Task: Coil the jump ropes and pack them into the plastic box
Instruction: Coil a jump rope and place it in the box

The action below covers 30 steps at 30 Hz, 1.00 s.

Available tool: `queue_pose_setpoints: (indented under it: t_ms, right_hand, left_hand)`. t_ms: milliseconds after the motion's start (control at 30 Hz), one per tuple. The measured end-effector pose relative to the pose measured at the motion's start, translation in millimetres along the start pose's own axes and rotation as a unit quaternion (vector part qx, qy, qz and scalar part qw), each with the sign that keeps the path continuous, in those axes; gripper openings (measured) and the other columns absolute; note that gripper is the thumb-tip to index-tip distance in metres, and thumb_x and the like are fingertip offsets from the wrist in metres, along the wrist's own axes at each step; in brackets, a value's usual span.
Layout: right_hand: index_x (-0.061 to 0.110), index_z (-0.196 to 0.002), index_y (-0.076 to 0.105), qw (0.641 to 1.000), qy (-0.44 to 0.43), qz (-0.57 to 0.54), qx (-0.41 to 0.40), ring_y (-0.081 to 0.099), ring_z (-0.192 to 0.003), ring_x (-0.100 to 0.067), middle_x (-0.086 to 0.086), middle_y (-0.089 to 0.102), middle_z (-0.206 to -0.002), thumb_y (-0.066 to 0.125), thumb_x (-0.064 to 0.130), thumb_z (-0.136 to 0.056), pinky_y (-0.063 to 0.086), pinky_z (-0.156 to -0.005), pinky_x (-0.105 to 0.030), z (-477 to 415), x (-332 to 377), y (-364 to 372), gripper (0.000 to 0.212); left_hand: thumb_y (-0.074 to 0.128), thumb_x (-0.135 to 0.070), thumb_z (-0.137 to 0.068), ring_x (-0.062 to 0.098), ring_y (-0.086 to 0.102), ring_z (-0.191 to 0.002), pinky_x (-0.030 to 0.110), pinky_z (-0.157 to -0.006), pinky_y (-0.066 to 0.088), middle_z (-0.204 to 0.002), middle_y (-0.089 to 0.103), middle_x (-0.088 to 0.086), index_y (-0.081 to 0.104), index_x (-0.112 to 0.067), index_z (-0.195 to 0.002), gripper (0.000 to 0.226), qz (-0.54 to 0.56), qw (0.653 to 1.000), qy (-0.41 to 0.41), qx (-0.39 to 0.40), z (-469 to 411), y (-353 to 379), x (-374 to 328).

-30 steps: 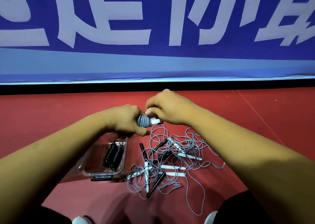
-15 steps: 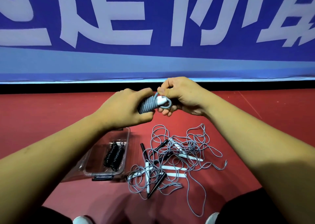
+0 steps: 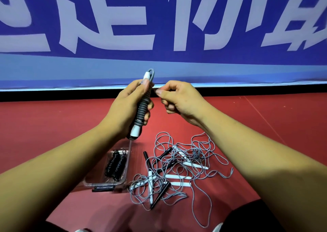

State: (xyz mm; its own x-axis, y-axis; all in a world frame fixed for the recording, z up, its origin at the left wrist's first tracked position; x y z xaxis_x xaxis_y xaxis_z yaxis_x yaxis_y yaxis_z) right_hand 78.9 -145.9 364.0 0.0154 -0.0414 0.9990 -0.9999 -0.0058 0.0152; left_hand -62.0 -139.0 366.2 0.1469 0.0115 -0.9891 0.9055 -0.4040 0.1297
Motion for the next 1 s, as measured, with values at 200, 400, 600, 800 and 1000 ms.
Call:
queue_pose_setpoints:
  t_ms: [200,400,600,800,1000]
  right_hand:
    - [0.005,-0.091,0.067,0.992,-0.065,0.100,-0.049,0.041,-0.046,-0.017,-0.007,0.053,-0.056,0.067,0.014,-0.090,0.035,-0.046,-0.023,7.8,19.0,-1.2,0.009]
    - [-0.006,-0.114,0.058,0.990,-0.058,-0.096,0.088,0.059,-0.065,-0.026,-0.019,0.062,-0.079,0.052,0.005,-0.097,0.052,-0.065,-0.030,12.6,20.6,9.7,0.021]
    - [-0.010,-0.120,0.051,0.987,-0.064,-0.102,0.103,0.068,-0.067,-0.028,-0.020,0.063,-0.081,0.039,0.002,-0.102,0.056,-0.067,-0.029,10.6,21.7,13.0,0.025]
    - [0.000,-0.108,0.067,0.996,-0.070,-0.055,0.011,0.050,-0.058,-0.015,-0.008,0.055,-0.073,0.054,0.008,-0.097,0.045,-0.054,-0.023,5.1,14.8,3.2,0.019]
    - [-0.004,-0.109,0.061,0.962,-0.030,-0.271,0.025,0.068,-0.069,-0.019,-0.017,0.067,-0.093,0.045,0.004,-0.099,0.058,-0.071,-0.024,6.1,15.6,8.1,0.020]
  left_hand:
    - [0.047,-0.052,-0.097,0.018,0.042,-0.043,0.022,-0.044,0.039,-0.065,0.049,0.006,0.054,-0.021,-0.108,0.033,0.046,0.997,-0.057,0.016,-3.6,-0.1,0.9]
    - [0.045,-0.058,-0.095,0.012,0.039,-0.039,0.017,-0.040,0.036,-0.063,0.044,0.001,0.060,-0.022,-0.102,0.039,0.145,0.978,-0.143,0.038,-4.6,-2.4,8.7]
    - [0.043,-0.057,-0.094,0.010,0.038,-0.037,0.015,-0.039,0.034,-0.059,0.042,0.000,0.060,-0.022,-0.092,0.039,0.195,0.958,-0.191,0.083,-1.5,-1.1,11.3]
    - [0.043,-0.057,-0.094,0.011,0.038,-0.037,0.017,-0.037,0.037,-0.061,0.043,0.001,0.058,-0.024,-0.101,0.037,0.210,0.943,-0.228,0.119,3.0,0.3,17.4]
    - [0.039,-0.056,-0.096,0.010,0.039,-0.039,0.018,-0.037,0.038,-0.061,0.042,-0.001,0.062,-0.024,-0.096,0.040,0.268,0.921,-0.229,0.165,1.3,3.3,12.9]
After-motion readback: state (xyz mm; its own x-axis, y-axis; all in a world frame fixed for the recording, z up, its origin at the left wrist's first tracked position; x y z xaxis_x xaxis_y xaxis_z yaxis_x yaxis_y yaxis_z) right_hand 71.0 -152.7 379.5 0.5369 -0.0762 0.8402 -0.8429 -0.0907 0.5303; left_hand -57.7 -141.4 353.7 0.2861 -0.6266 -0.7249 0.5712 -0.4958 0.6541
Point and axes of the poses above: each hand's wrist, its own z-axis away from the middle knuckle, its own y-axis out of the palm, x = y × z, the point moved 5 cm from there along -z, towards the middle knuckle
